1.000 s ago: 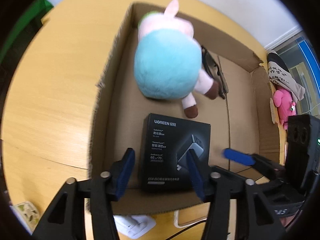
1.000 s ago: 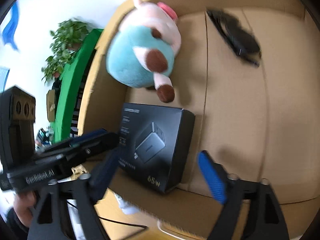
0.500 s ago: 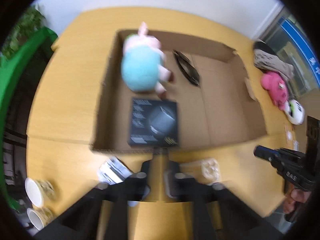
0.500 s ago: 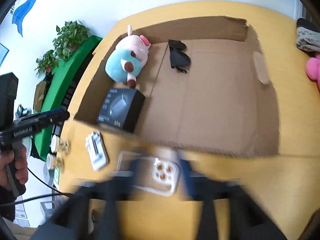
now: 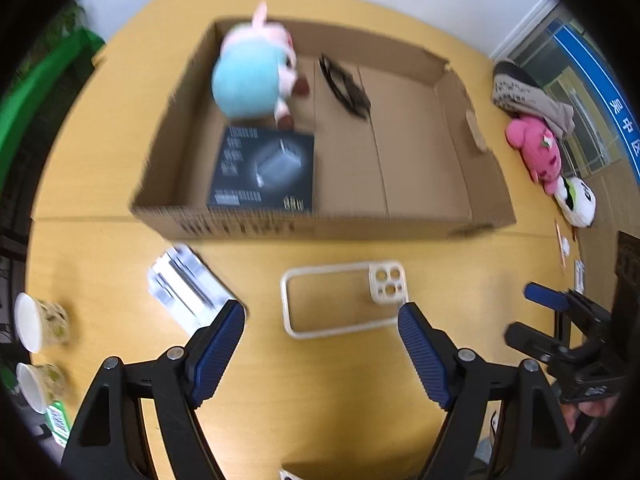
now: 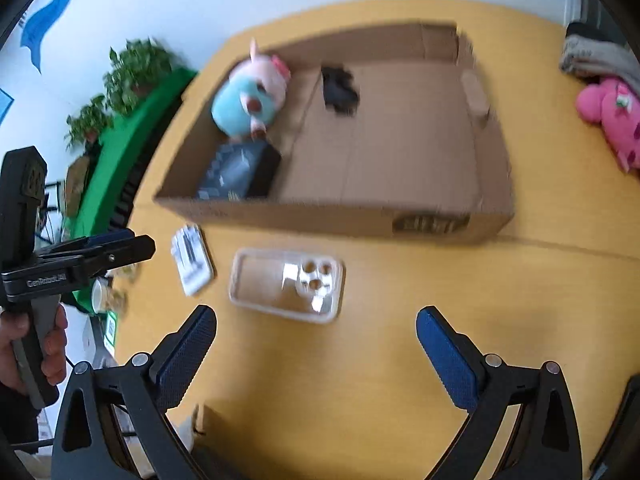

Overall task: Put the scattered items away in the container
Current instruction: 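Move both tools toward the clear phone case on the table, then grasp the clear phone case with both grippers and lift it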

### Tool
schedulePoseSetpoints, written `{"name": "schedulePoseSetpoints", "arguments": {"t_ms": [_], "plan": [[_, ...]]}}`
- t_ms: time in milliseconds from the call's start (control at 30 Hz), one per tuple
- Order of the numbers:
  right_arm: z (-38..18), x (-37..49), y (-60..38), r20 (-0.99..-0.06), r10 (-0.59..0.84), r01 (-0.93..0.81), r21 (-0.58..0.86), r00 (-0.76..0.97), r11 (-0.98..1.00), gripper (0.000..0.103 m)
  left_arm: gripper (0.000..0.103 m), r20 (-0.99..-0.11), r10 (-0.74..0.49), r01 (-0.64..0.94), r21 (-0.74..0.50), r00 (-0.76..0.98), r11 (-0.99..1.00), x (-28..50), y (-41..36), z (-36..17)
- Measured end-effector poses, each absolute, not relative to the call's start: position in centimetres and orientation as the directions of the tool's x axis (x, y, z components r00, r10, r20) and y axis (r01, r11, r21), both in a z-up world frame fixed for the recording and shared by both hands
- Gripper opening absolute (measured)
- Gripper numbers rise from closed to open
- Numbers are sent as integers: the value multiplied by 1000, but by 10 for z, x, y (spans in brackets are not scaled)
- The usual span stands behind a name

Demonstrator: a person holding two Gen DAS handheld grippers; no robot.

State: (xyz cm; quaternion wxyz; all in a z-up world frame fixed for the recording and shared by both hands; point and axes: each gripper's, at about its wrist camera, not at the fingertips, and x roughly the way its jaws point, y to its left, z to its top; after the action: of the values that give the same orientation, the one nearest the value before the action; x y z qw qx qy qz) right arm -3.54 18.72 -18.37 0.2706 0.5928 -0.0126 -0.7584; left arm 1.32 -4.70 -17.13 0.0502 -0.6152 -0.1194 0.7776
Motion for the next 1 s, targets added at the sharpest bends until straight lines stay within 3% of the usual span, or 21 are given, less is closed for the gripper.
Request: {"name": "schedulePoseSetpoints", "arguments": {"t_ms": [233, 467, 600, 833, 1000], "plan": [[-239, -27, 155, -920, -385, 591, 269, -78, -761, 101, 79, -923, 355, -88, -346, -149, -934, 17, -39, -219], [-257, -12, 105, -938, -326, 918, 25, -115, -396, 101, 79, -970, 189, -554, -74, -153, -829, 20, 4, -244], [-275, -15, 90, -952, -296, 978, -9, -72, -210, 101, 79, -981, 167, -730, -44, -97, -682, 24, 18, -269], [-305, -19, 83, -969, -247, 1000, -2, 5, 28, 100, 79, -984, 170, -818, -55, -52, -572, 13, 24, -299], [-317, -21, 90, -965, -260, 999, -5, 7, 45, 101, 79, -979, 198, -840, -71, -45, -538, -1, 29, -307]]}}
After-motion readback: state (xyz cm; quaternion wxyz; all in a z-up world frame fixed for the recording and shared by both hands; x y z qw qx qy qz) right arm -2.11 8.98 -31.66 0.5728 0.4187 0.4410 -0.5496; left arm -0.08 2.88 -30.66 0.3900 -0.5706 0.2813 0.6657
